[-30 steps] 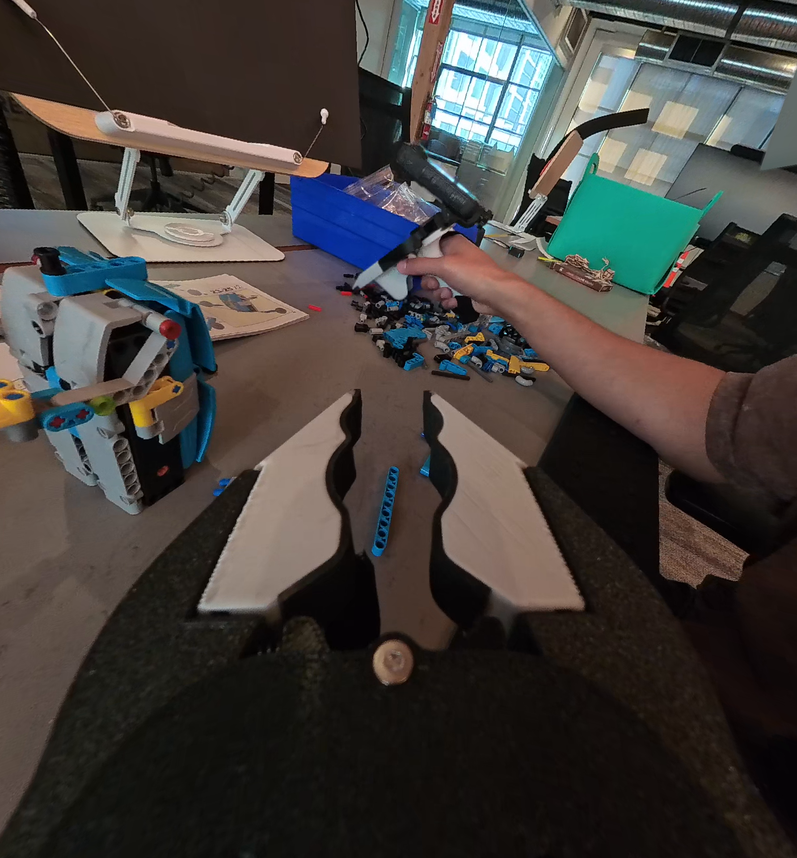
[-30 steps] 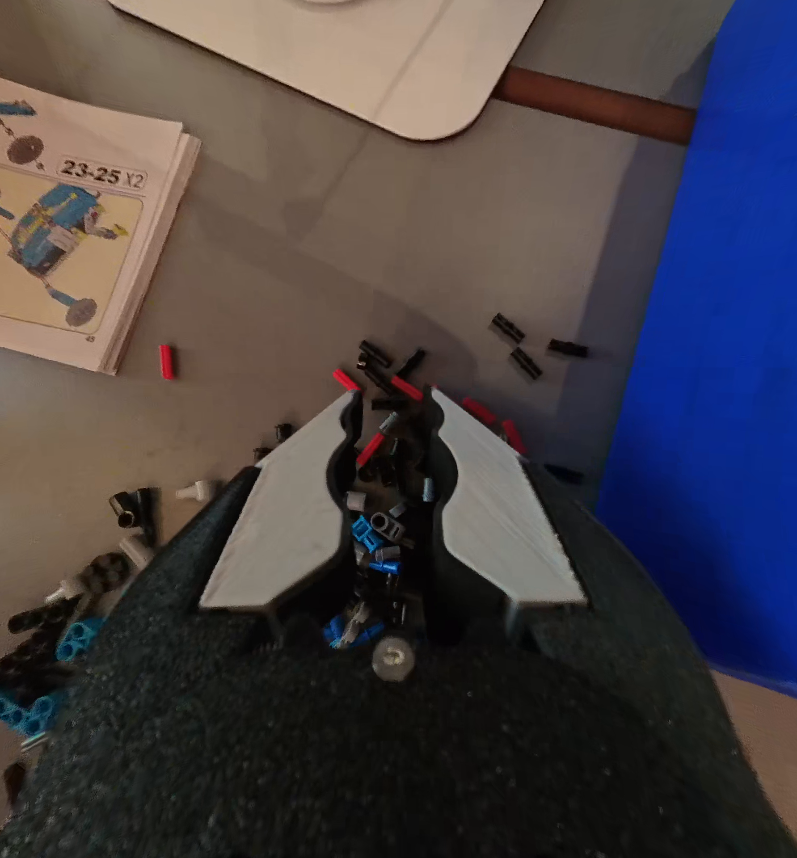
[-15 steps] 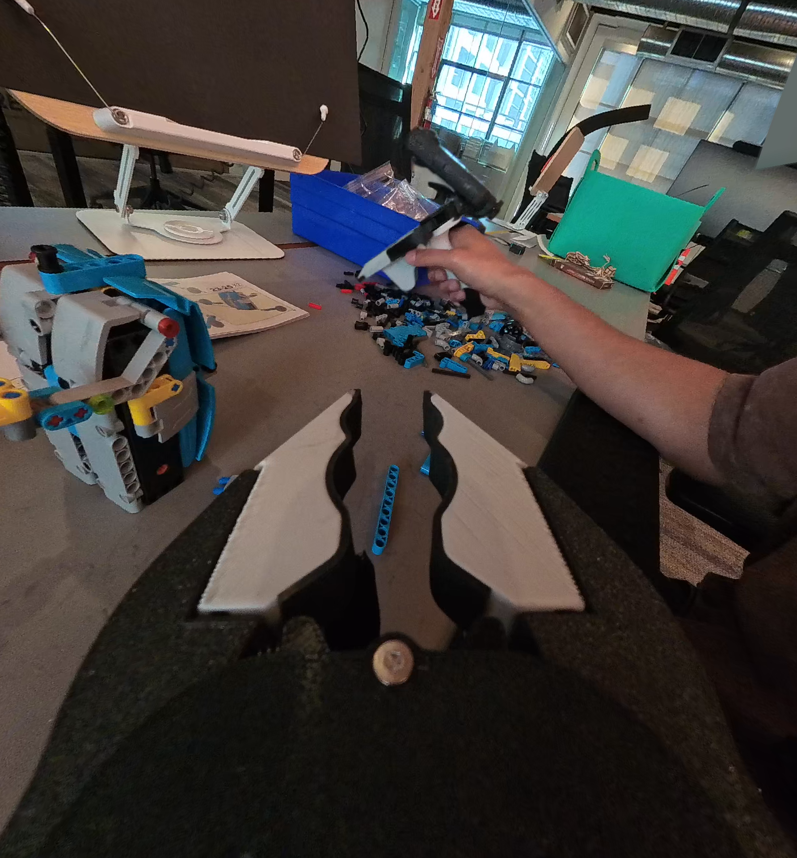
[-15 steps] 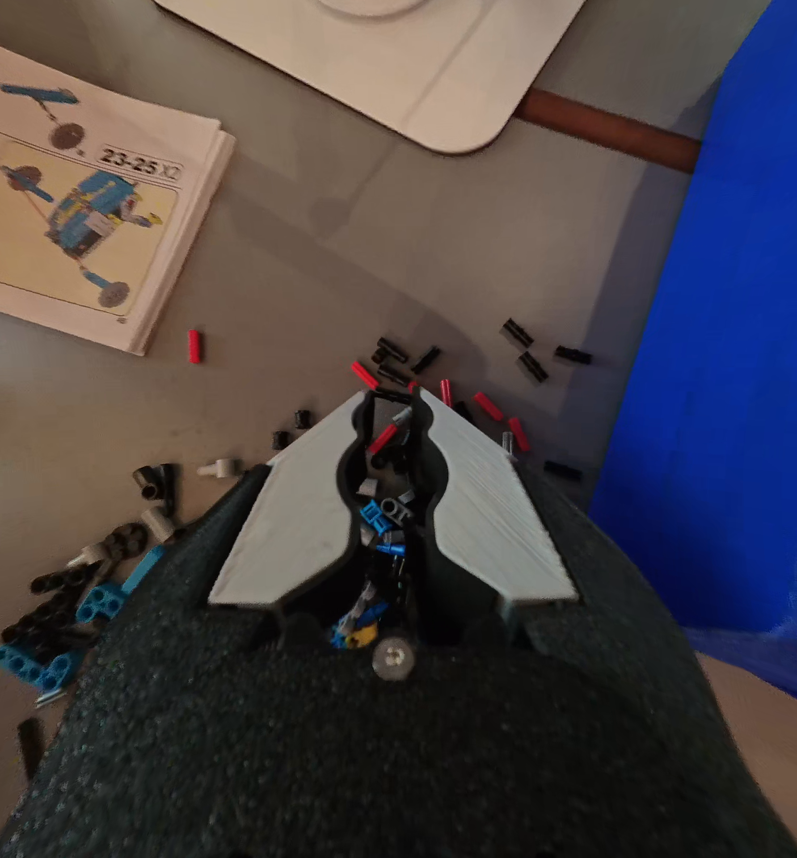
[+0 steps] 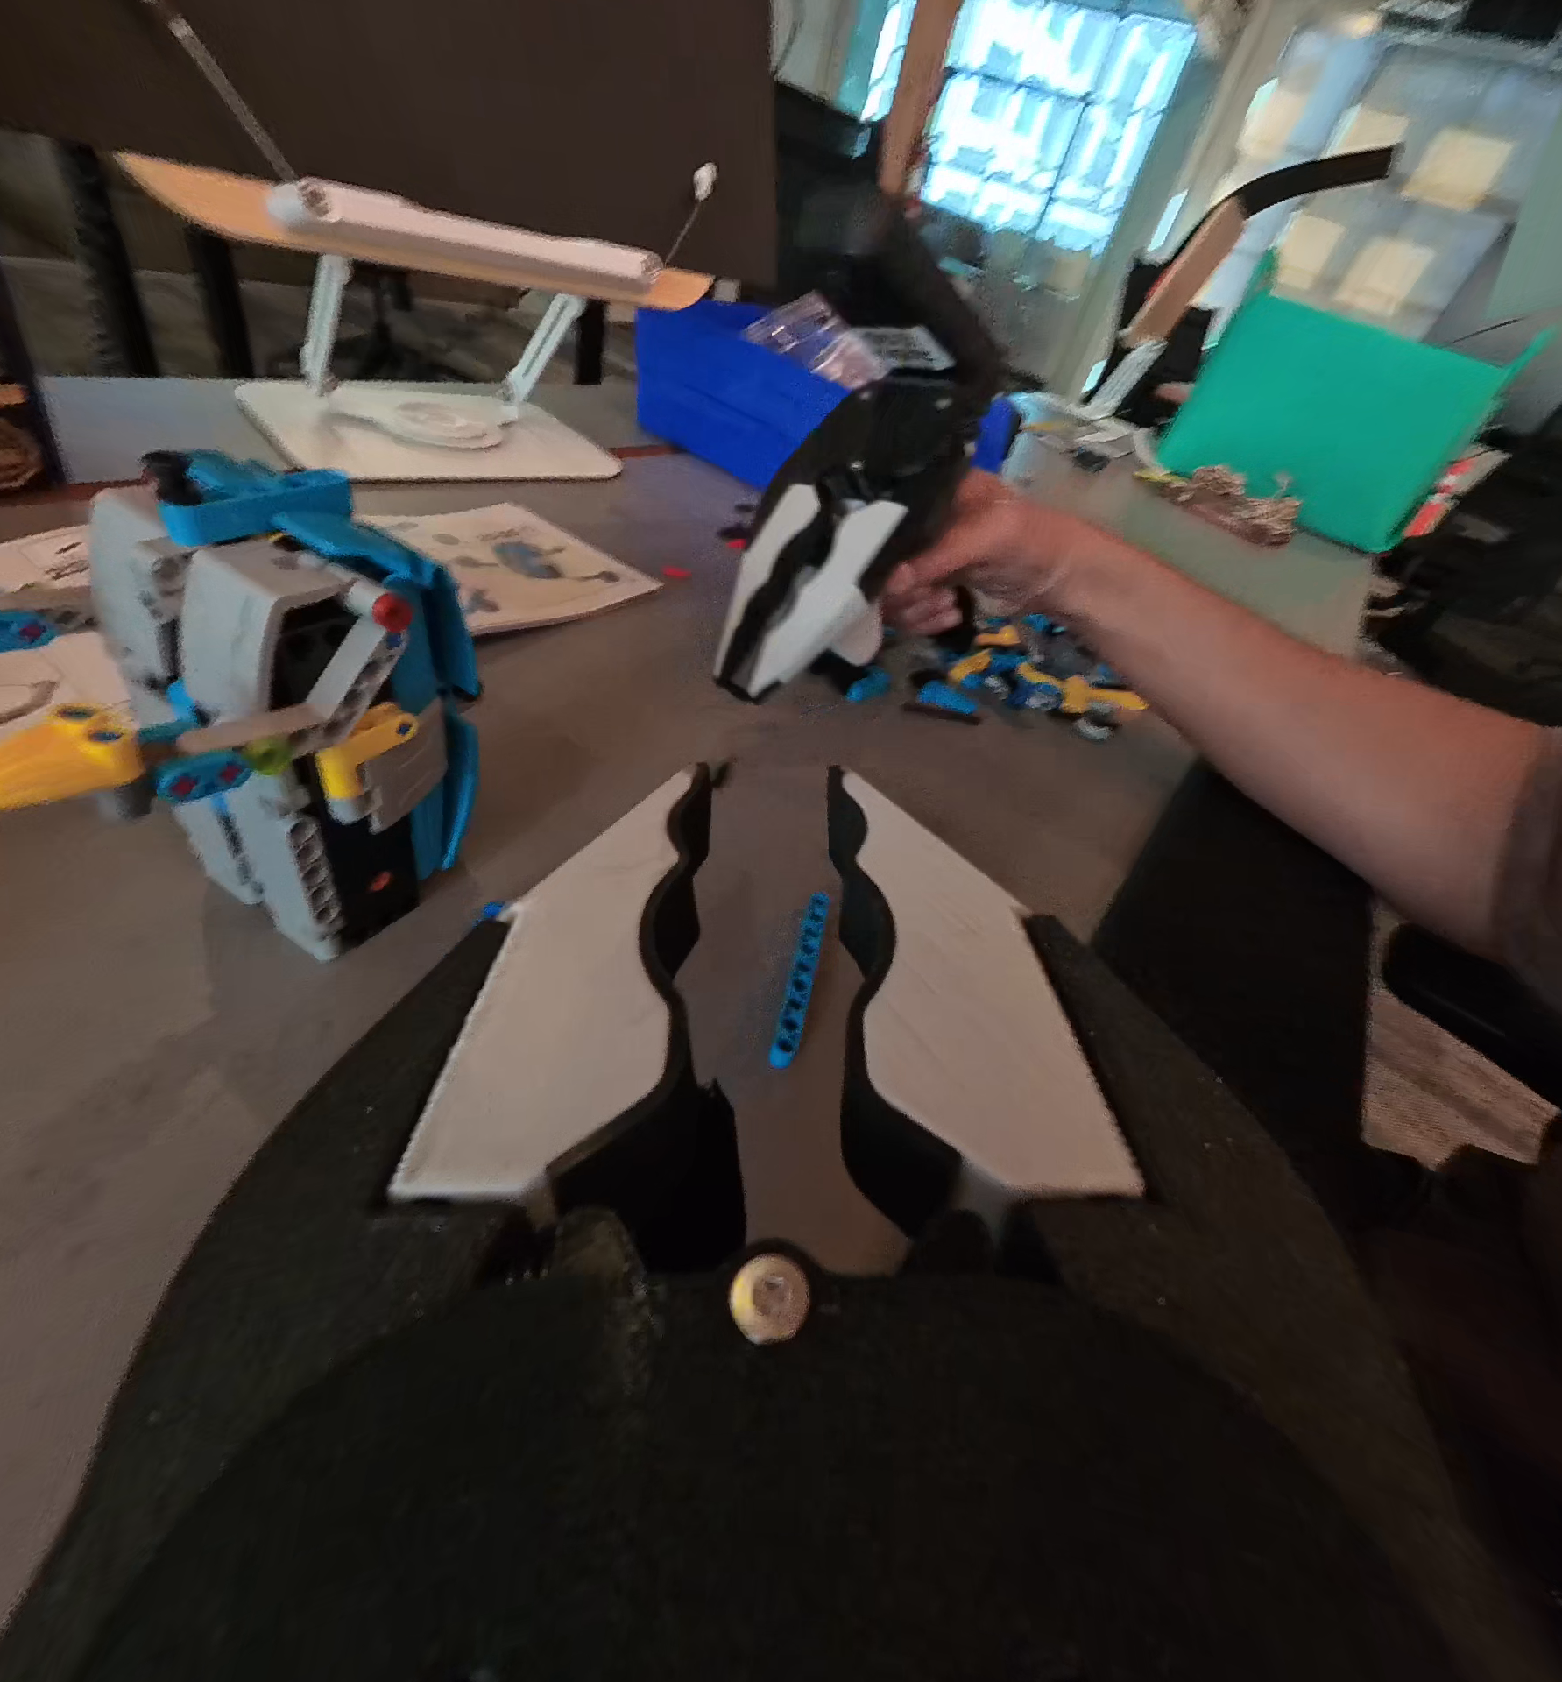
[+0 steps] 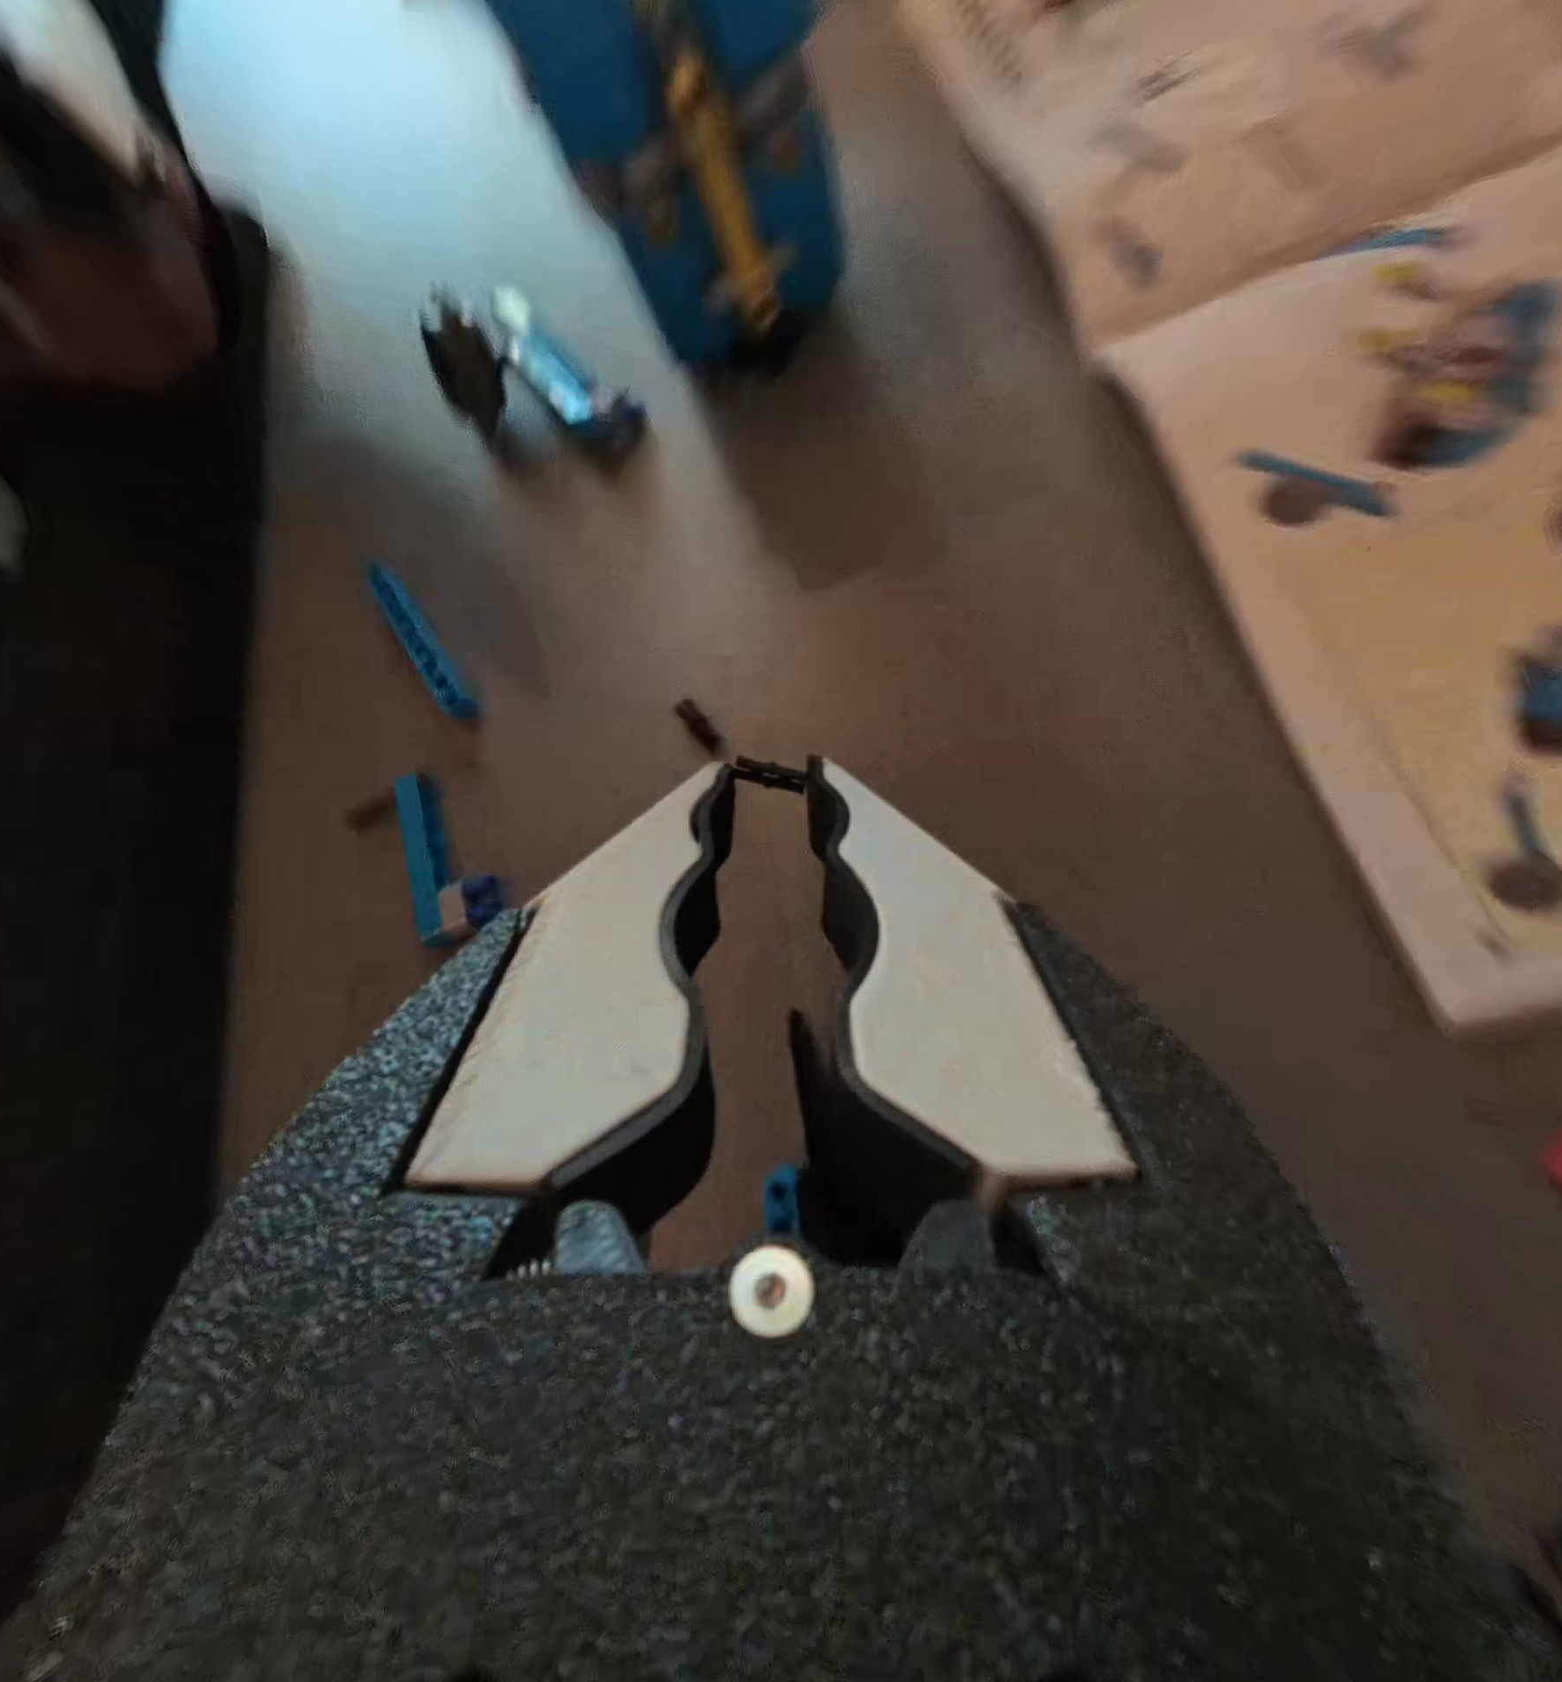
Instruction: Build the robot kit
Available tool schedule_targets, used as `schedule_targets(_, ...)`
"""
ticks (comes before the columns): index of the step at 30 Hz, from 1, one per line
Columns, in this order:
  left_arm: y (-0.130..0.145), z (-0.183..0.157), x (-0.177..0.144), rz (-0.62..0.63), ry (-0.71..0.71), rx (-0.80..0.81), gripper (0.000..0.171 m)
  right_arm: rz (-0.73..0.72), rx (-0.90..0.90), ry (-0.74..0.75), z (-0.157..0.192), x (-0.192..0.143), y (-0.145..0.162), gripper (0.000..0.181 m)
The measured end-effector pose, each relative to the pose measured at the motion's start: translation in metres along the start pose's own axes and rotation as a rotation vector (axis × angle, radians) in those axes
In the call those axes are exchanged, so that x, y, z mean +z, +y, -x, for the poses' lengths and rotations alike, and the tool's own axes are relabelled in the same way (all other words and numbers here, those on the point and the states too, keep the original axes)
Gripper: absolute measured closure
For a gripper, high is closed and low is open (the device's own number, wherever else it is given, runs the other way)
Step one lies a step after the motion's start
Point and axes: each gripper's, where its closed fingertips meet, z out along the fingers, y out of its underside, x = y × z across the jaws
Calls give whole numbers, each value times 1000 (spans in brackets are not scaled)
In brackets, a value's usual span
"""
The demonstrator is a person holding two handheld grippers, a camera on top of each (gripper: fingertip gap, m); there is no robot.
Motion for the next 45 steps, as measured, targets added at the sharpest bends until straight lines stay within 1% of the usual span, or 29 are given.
schedule_targets(1,3,5,1,20,-31,-5,146,48,-55,-3,8,15,1,165)
schedule_targets(3,5,8,2,45,-50,-9,147,97,-112,-5,18,32,0,165)
schedule_targets(6,14,11,7,131,-72,-7,147,171,-190,63,18,40,7,165)
schedule_targets(9,39,5,14,320,-49,22,146,173,-192,71,19,39,11,164)
schedule_targets(11,61,1,17,473,-38,92,146,173,-190,88,17,38,15,160)
schedule_targets(13,81,-2,19,591,-31,178,145,149,-182,88,19,34,14,160)
schedule_targets(14,87,-3,21,623,-34,208,145,137,-176,92,19,31,13,160)
schedule_targets(18,94,-9,29,664,-38,254,145,109,-152,86,22,27,10,161)
schedule_targets(22,106,-5,31,728,-60,288,146,160,-164,87,22,35,20,161)
schedule_targets(25,108,-6,32,739,-48,276,152,142,-147,84,21,33,18,162)
schedule_targets(26,109,-8,32,741,-34,267,160,121,-147,83,22,32,14,162)
schedule_targets(27,107,-4,33,733,-52,277,165,80,-146,70,26,30,6,162)
schedule_targets(28,102,4,33,708,-106,310,164,32,-139,36,34,28,-5,162)
schedule_targets(29,94,10,33,667,-145,347,164,-18,-126,-24,47,26,-15,162)
schedule_targets(31,73,8,33,539,-157,390,164,-86,-91,-165,75,27,-30,159)
schedule_targets(32,62,6,33,470,-163,407,164,-100,-71,-220,85,28,-35,152)
schedule_targets(33,52,5,32,409,-174,430,164,-112,-53,-252,91,31,-39,146)
schedule_targets(34,44,6,30,361,-195,453,164,-132,-31,-280,95,33,-44,146)
schedule_targets(36,36,5,28,302,-221,482,164,-162,18,-369,107,33,-52,144)
schedule_targets(38,32,5,27,275,-239,506,164,-203,44,-413,113,31,-61,147)
schedule_targets(40,32,2,29,265,-236,532,164,-214,57,-413,113,32,-64,149)
schedule_targets(41,33,3,29,265,-246,545,164,-202,56,-397,111,33,-62,152)
schedule_targets(43,37,2,31,284,-245,572,164,-185,45,-384,109,34,-58,170)
schedule_targets(45,41,2,33,294,-247,591,164,-165,50,-383,109,35,-55,171)
